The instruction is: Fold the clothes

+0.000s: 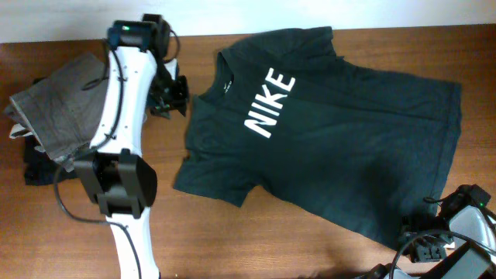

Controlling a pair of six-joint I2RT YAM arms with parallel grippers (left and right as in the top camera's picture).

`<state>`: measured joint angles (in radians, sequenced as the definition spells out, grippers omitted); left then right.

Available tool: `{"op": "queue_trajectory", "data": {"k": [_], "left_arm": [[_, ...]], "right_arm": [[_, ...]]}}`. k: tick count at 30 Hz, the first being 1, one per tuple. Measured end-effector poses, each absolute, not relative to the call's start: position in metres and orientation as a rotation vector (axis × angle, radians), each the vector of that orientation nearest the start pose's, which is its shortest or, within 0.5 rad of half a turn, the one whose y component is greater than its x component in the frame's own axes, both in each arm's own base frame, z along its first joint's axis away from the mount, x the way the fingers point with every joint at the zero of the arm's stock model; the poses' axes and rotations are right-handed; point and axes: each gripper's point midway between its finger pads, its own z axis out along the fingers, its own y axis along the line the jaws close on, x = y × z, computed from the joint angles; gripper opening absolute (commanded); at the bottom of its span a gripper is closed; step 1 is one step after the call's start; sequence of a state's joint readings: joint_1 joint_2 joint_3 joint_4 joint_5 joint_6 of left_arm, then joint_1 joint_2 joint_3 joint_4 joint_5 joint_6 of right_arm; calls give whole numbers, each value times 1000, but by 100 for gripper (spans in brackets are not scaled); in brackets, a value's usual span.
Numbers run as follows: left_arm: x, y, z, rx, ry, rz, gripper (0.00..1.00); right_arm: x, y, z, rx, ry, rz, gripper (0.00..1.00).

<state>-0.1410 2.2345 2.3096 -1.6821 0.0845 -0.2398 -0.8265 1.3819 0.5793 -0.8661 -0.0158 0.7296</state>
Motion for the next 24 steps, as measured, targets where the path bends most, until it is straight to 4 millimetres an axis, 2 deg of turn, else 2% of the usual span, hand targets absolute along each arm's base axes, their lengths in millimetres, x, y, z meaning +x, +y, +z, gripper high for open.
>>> {"op": "queue_trajectory", "data": {"k": [4,8,11,17,20,24], "left_arm": [[383,-79,167,-112,3159,-38,35],[368,-66,160,-149,3097,-11,36],[361,-55,131,-185,3073,-1,36],[323,-52,45,-208,3175,-12,37],[309,-52,24,-195,3204,-21,39],[307,-52,16,-161,3197,-28,50]], "right_arm": [[110,-116,-6,2267,2311,34,63],[112,-118,-7,2257,2306,34,63],[114,-119,-7,2250,2300,37,63],[115,-120,-7,2249,2298,37,63],[115,-119,-7,2248,2298,38,63],[115,-119,-7,2242,2305,39,62]]}}
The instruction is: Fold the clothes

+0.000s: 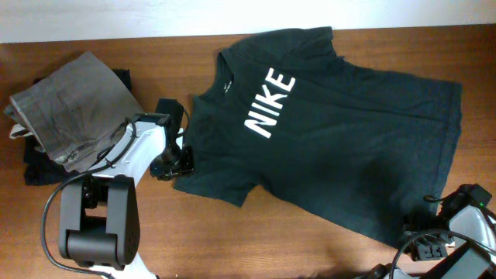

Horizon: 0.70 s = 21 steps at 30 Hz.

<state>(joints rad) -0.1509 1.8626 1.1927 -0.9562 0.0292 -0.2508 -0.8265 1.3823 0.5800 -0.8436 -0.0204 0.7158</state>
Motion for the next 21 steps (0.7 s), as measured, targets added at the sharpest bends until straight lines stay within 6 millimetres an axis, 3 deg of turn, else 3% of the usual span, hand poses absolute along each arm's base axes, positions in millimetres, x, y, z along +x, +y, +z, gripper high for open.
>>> {"op": "queue_trajectory", "data": {"k": [2,7,9,13,17,21], "left_arm": [[309,-51,12,-151,3184,-27,58],[306,-50,-2,-146,3168,-24,60],[305,-49,-3,-146,3163,-15,58],[305,-48,-3,-150,3160,-12,27],[305,-51,-3,-132,3163,-39,1],[305,-54,-3,-126,3163,-64,1]], "right_arm": [[115,-120,-7,2234,2311,39,62],[115,-120,-7,2225,2317,39,62],[116,-120,-7,2222,2318,43,55],[119,-120,-7,2214,2312,67,45],[124,-121,-8,2204,2299,90,27],[126,-123,-7,2198,2293,83,6]]}}
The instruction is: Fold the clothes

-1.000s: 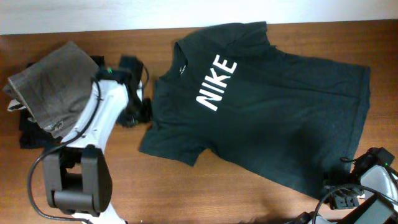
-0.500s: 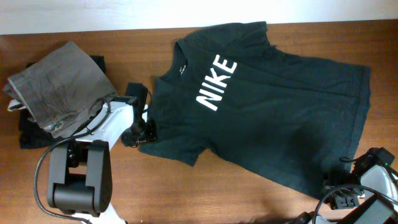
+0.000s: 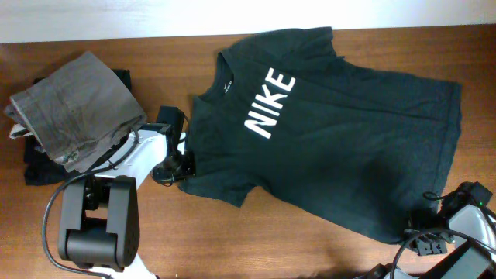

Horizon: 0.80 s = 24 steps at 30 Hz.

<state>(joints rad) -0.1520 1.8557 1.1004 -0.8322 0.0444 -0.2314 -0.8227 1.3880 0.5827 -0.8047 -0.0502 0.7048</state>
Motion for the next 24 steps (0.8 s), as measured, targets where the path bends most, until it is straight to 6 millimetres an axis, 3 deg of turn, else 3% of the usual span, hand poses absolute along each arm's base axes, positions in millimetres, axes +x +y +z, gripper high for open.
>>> {"op": "queue_trajectory", "data": {"k": [7,12,17,19,21,24], "left_arm": [[305,-56,-3,-128,3165,-77,0],[305,-56,-3,-128,3165,-78,1],[305,-56,-3,-128,3164,-78,1],[305,-56,-3,-128,3165,-78,1],[305,-56,-3,-128,3165,-78,0],[304,-56,-3,-128,3166,-83,0]], "right_arm": [[126,-123,-7,2200,2291,83,4],[125,-124,-7,2201,2295,76,24],[122,-124,-7,2206,2304,52,27],[121,-124,-7,2206,2305,48,23],[123,-124,-7,2200,2307,58,4],[127,-124,-7,2195,2296,81,4]]}}
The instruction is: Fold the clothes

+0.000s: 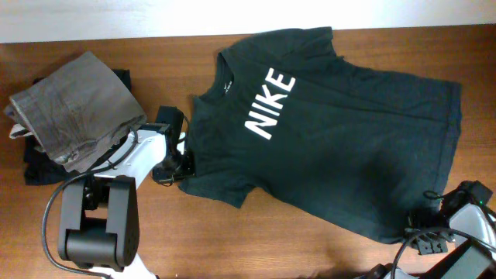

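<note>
A dark T-shirt point(333, 139) with white NIKE lettering lies spread flat, front up, across the wooden table point(256, 240), collar to the upper left. My left gripper point(178, 165) sits low at the edge of the shirt's left sleeve, its fingers dark against the cloth, so its state does not show. My right gripper point(421, 232) is at the shirt's bottom hem corner near the lower right; its fingers are too small and dark to read.
A folded grey garment point(74, 116) lies on a pile of dark clothes point(35, 167) at the far left. The white left arm point(136, 159) runs between that pile and the shirt. Cables trail by the right arm base point(465, 232).
Almost nothing differs. The left gripper stays at the sleeve edge. The right gripper sits a touch higher at the hem corner. The shirt lies as before.
The left arm stood raised, its gripper near the shirt's collar beside the grey pile. Then it was down low with the gripper just left of the sleeve, then against the sleeve edge, where it remains. The right gripper has stayed by the hem corner.
</note>
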Controlling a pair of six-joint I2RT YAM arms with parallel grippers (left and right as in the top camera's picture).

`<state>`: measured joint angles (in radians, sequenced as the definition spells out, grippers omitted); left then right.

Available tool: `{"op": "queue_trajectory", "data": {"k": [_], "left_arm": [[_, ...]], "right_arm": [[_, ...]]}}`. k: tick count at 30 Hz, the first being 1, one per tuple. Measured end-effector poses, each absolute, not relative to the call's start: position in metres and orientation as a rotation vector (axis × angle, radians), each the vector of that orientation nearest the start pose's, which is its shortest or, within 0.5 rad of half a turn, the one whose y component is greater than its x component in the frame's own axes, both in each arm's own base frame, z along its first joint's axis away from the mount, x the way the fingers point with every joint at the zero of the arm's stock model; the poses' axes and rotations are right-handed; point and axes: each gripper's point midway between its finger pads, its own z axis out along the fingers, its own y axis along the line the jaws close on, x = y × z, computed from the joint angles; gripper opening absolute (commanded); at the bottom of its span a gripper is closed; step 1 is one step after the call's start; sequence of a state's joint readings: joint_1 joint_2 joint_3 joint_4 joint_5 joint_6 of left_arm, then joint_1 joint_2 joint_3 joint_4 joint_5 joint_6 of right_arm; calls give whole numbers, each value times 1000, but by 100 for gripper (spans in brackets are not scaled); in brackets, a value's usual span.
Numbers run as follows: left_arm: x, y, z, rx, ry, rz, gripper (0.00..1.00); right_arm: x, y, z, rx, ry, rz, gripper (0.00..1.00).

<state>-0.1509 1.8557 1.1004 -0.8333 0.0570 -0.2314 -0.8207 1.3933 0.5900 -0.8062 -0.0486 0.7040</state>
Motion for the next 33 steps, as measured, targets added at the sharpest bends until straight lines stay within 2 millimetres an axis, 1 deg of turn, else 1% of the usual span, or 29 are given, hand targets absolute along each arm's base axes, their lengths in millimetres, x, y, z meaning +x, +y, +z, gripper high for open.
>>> {"op": "queue_trajectory", "data": {"k": [2,5,7,8,10,13,16,19,24,29,31,33], "left_arm": [[301,-58,-2,-130,3181,-103,0],[288,-59,1,-136,3242,-111,0],[287,-60,9,-140,3262,-117,0],[290,-61,13,-139,3256,-124,0],[299,-63,23,-137,3238,-133,0],[310,-65,41,-132,3202,-146,0],[325,-68,66,-124,3132,-167,0],[344,-73,93,-112,3044,-211,0],[376,-80,127,-95,2918,-256,0],[407,-86,160,-82,2779,-294,0],[418,-89,169,-77,2731,-311,0],[424,-93,173,-72,2699,-337,0]], "right_arm": [[127,-124,-6,2188,2306,84,4],[124,-118,-4,2187,2370,103,4],[117,-111,0,2202,2432,122,4],[116,-109,3,2204,2456,129,4],[119,-111,14,2191,2477,139,4],[129,-120,28,2146,2479,142,4],[136,-128,42,2096,2479,141,4],[142,-133,53,2068,2476,144,4],[157,-142,66,1999,2460,177,4],[168,-145,73,1958,2441,208,4],[173,-146,73,1934,2438,212,4],[179,-147,73,1890,2444,212,4]]}}
